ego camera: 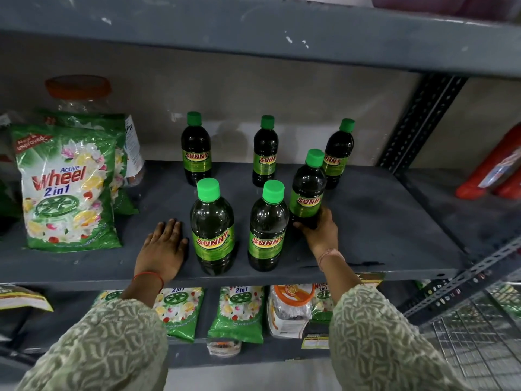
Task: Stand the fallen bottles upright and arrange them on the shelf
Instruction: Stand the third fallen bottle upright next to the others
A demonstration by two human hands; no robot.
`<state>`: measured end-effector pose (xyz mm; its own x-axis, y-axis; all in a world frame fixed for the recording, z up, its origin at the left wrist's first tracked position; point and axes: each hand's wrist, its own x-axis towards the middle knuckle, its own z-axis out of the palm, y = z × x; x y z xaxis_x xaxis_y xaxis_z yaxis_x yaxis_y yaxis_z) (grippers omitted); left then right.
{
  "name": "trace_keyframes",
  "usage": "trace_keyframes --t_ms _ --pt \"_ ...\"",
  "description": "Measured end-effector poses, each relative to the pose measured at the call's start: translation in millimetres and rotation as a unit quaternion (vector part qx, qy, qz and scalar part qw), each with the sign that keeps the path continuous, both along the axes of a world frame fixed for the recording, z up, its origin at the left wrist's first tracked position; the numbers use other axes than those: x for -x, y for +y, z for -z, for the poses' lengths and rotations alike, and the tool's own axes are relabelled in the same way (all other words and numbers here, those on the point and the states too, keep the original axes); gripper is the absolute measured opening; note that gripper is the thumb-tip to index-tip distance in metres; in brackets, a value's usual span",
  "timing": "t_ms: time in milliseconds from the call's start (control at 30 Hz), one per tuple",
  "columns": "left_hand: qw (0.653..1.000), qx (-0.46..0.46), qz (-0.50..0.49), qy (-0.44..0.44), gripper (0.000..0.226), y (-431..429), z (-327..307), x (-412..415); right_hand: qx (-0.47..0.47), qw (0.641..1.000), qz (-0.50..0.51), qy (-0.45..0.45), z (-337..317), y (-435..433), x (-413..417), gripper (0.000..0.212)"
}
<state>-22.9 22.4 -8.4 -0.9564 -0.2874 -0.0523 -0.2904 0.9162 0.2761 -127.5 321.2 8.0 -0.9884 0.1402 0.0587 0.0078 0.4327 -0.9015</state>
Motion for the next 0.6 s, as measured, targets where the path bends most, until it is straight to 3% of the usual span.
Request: trace_keyframes --t_ms 200,400,600 --pt "1.0 -0.007 -0.002 0.005 0.053 0.7 -0.4 -0.5 -0.013 1.0 -0.025 0.002 -3.5 3.0 -2.2 0.064" --pt "1.0 -0.003 -0.001 0.006 0.053 0.4 -0.4 -0.4 0.007 1.0 -0.021 -0.005 1.7 3.4 -1.1 0.094" --pt "1.0 -0.007 -0.005 0.013 0.053 0.1 0.6 -0.3 0.009 1.0 -0.015 0.0 4.9 2.8 -1.1 0.097"
